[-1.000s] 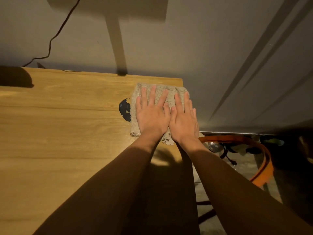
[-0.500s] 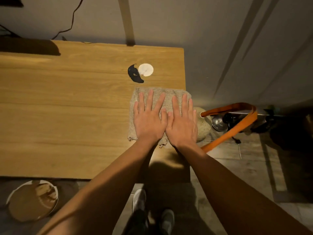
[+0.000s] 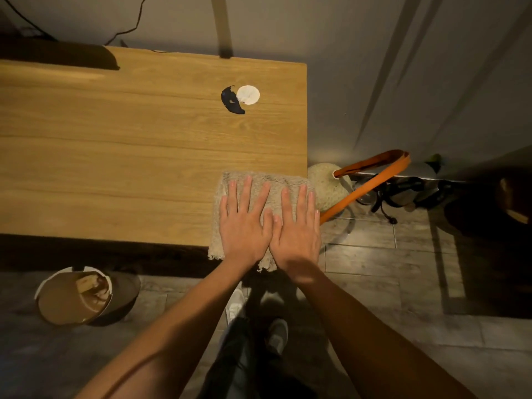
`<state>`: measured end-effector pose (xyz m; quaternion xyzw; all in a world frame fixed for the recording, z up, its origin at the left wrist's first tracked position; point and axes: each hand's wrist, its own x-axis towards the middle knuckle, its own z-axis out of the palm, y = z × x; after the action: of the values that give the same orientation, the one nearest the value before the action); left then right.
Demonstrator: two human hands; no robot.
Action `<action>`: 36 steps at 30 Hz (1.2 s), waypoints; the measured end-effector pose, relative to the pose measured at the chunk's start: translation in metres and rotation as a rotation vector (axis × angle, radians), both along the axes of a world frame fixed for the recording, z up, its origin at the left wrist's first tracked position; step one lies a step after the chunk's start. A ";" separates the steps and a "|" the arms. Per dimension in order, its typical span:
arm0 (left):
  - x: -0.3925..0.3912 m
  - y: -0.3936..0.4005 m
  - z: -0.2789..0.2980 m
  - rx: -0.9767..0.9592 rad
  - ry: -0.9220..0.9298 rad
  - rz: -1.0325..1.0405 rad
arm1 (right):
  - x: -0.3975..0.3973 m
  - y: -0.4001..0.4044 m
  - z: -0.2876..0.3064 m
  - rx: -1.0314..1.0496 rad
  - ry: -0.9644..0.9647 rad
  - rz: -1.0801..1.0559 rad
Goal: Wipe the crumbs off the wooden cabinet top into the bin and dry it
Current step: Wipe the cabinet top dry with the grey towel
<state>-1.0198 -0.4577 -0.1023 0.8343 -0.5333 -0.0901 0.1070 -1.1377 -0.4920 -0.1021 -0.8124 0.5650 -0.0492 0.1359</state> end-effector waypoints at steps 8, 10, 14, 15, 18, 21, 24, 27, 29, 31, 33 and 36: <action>-0.002 0.055 0.014 0.065 0.078 -0.140 | -0.032 0.055 0.026 0.129 -0.049 0.070; 0.001 0.060 0.022 0.096 0.080 -0.153 | -0.038 0.057 0.035 0.165 -0.028 0.102; 0.020 0.044 0.047 0.086 0.180 -0.146 | -0.034 0.035 0.054 0.248 -0.137 -0.010; 0.028 0.035 0.051 0.078 0.212 -0.138 | -0.033 0.024 0.058 0.255 -0.156 -0.031; 0.051 0.015 0.062 0.148 0.271 -0.111 | -0.034 -0.007 0.067 0.341 -0.102 -0.027; 0.059 0.007 0.066 0.254 0.244 -0.118 | -0.036 -0.024 0.068 0.444 -0.025 -0.006; 0.054 0.011 0.066 0.218 0.225 -0.086 | -0.039 -0.024 0.065 0.436 -0.041 -0.006; 0.049 0.021 0.068 0.199 0.225 -0.063 | -0.043 -0.015 0.067 0.393 -0.026 0.008; 0.047 0.028 0.070 0.231 0.249 -0.047 | -0.046 -0.011 0.070 0.388 -0.015 0.005; 0.045 0.034 0.074 0.262 0.263 -0.039 | -0.047 -0.008 0.073 0.392 -0.005 -0.005; 0.043 0.038 0.079 0.293 0.259 -0.045 | -0.047 -0.005 0.076 0.390 0.004 -0.014; 0.041 0.050 0.083 0.350 0.313 -0.052 | -0.050 0.003 0.081 0.361 0.045 -0.001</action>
<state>-0.9787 -0.4076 -0.0190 0.8019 -0.5079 -0.3122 0.0396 -1.1880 -0.4893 -0.0215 -0.7754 0.5679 0.0710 0.2667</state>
